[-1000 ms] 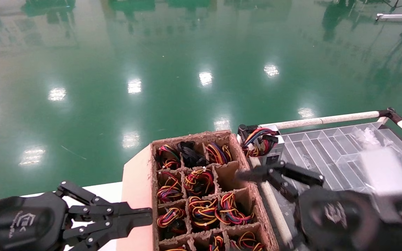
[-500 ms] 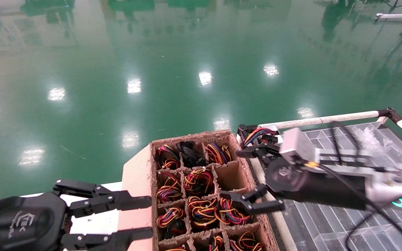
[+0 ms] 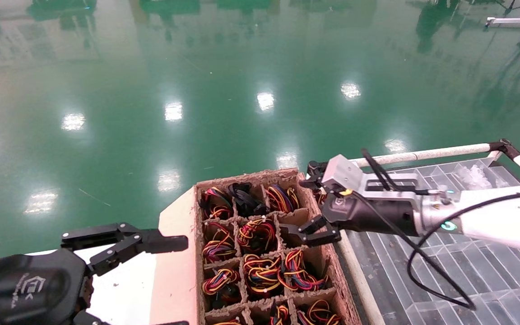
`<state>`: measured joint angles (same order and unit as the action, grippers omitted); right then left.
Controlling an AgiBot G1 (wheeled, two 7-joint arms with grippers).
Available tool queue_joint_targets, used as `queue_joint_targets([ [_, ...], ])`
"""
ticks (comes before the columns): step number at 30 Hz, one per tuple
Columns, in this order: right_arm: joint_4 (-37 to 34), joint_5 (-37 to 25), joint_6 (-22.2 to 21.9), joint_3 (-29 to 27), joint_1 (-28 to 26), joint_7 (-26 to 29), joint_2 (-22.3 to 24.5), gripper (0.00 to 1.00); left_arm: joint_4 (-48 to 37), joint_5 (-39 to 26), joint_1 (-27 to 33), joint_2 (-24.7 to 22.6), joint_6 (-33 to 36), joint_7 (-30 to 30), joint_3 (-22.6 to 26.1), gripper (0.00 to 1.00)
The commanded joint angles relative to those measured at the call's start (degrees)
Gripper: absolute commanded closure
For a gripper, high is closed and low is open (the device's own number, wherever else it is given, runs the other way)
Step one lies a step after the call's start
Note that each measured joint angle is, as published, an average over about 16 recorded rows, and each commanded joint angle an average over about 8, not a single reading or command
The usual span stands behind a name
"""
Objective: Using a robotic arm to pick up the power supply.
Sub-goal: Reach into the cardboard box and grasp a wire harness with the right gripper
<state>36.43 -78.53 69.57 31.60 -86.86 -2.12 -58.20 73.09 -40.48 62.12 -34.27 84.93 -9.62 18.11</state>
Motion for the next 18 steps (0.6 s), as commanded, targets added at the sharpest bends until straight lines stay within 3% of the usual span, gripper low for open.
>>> queue_joint_targets([
  [1,-2.4,-0.9,-0.8,0.3,-0.9,-1.4,-1.2,0.94,0.0,0.0,0.0,0.0,0.0,0.0,0.0,0.00],
  [4,-5.6,-1.5,-1.5,0.7,-1.9,-3.3,-2.8,1.00,0.0,0.0,0.0,0.0,0.0,0.0,0.0,0.00],
  [18,-19.7,-2.5,-6.4,0.9,-5.9,-12.9,-10.1,1.00,0.0,0.0,0.0,0.0,0.0,0.0,0.0,0.00],
])
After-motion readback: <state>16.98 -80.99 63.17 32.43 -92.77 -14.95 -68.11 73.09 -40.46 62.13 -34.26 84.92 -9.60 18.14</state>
